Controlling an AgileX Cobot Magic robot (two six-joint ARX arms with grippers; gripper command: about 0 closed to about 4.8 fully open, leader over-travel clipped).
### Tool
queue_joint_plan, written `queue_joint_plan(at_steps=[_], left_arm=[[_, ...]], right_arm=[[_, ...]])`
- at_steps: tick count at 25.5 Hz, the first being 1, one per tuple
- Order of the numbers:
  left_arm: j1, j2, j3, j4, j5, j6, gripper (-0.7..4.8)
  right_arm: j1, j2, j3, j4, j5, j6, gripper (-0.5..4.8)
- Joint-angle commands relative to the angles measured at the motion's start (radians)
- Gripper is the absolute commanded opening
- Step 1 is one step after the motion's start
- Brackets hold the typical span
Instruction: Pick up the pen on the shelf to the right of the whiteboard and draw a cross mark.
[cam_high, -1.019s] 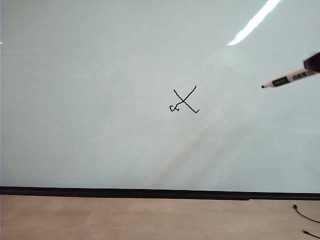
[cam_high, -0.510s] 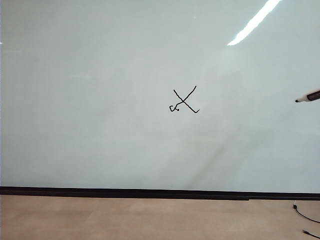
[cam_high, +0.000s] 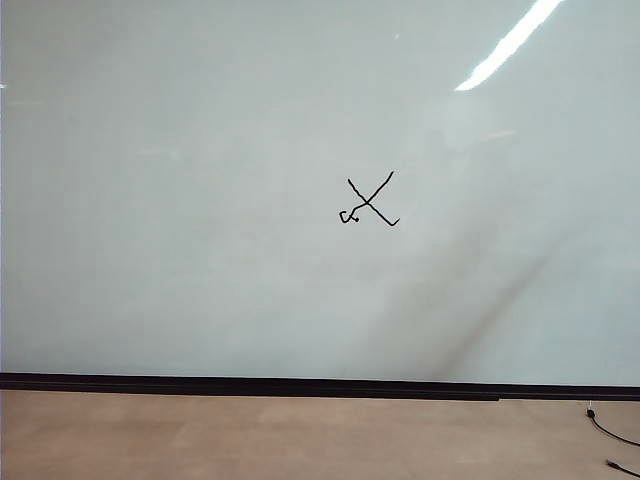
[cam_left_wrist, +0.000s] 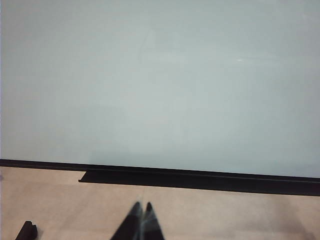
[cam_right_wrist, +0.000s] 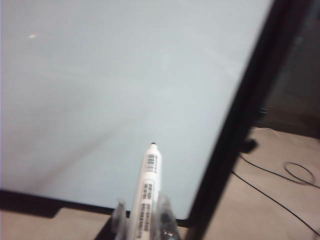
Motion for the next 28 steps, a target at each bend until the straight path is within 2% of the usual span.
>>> queue_joint_plan(at_steps=[1, 4, 7, 28], left_arm=[[0.000, 0.000, 0.003, 0.005, 0.003, 0.004, -0.05], [0.000, 0.000, 0.003, 0.005, 0.004, 0.004, -0.04], [0.000, 0.000, 0.003, 0.005, 0.004, 0.004, -0.05], [0.000, 0.000, 0.003, 0.005, 0.004, 0.004, -0.04]], right_arm=[[-0.061, 0.000, 0.003, 0.020, -0.018, 0.026, -0.04], [-0.067, 0.000, 0.003, 0.019, 0.010, 0.024, -0.04], [-0.066, 0.000, 0.003, 0.003, 0.079, 0.024, -0.04], [-0.065, 0.000, 0.003, -0.023, 0.071, 0.024, -0.01]])
